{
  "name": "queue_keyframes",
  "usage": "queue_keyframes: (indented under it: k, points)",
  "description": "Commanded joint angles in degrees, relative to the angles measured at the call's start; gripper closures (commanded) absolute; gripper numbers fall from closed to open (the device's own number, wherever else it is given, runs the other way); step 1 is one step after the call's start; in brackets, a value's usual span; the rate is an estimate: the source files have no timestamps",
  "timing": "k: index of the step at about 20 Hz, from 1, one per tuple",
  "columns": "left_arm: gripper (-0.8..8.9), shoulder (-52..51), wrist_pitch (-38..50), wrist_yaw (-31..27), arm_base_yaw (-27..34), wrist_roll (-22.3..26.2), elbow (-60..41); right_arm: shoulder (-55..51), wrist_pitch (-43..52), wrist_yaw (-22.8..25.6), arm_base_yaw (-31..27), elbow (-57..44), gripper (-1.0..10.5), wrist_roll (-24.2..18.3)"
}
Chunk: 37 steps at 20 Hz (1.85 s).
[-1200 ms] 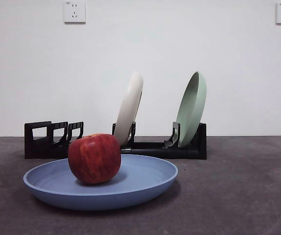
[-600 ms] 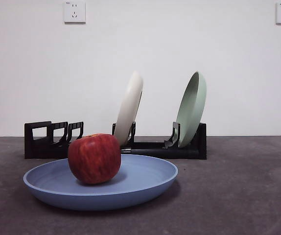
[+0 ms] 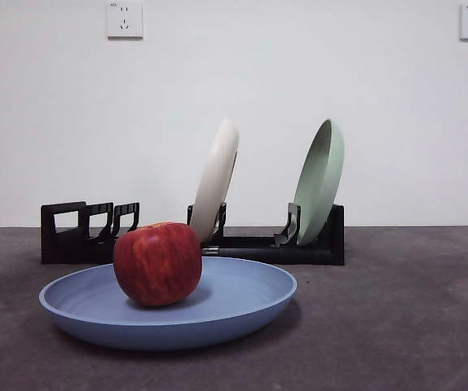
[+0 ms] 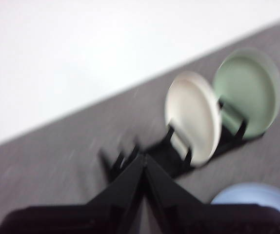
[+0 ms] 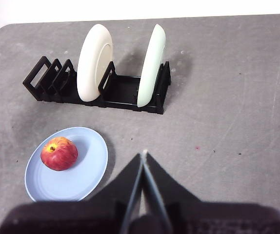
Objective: Take the blue plate from the plate rack,put the plate on the table,take the apple from the table,put the apple in the plate
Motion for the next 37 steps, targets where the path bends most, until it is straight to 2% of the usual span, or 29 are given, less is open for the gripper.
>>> queue_keyframes:
  k: [1, 4, 6, 9, 14, 15, 19, 23, 28, 37]
  points:
    - [8.18, -7.6, 16.2, 5.8, 8.8, 3.0, -17.4, 0.0, -1.2, 0.2, 0.0, -0.3, 9.5, 0.6]
    - [8.18, -16.9, 29.3, 8.9, 14.9, 2.6, -35.6, 0.0, -1.2, 0.2, 0.0, -0.3, 9.5, 0.6]
    - [8.18, -22.4, 33.8, 9.6, 16.4, 2.3, -44.4, 0.0, -1.2, 0.2, 0.0, -0.3, 9.5, 0.6]
    - [8.18, -27.8, 37.0, 8.1, 16.7, 0.0, -52.1, 0.0, -1.2, 0.2, 0.0, -0.3, 9.5, 0.6]
    - [8.17, -31.6, 42.1, 8.2, 16.7, -7.9, -62.8, 0.0, -1.2, 0.2, 0.0, -0.3, 9.5, 0.6]
    - [8.18, -32.1, 42.1, 8.2, 16.7, -9.0, -63.8, 0.0, -1.2, 0.2, 0.0, -0.3, 9.5, 0.6]
    - [8.18, -33.9, 41.0, 7.7, 16.7, -8.7, -66.1, 0.0, -1.2, 0.2, 0.0, -0.3, 9.5, 0.6]
    - [8.17, -34.0, 37.4, 0.7, 16.8, -9.0, -66.1, 0.0, -1.2, 0.2, 0.0, -0.3, 9.5, 0.6]
    - [8.18, -34.0, 31.2, 0.9, 16.8, -9.0, -66.1, 0.0, -1.2, 0.2, 0.0, -0.3, 9.5, 0.6]
    - [8.17, -35.1, 30.0, 1.1, 16.2, -8.9, -66.0, 0.0, -1.2, 0.2, 0.0, -0.3, 9.5, 0.6]
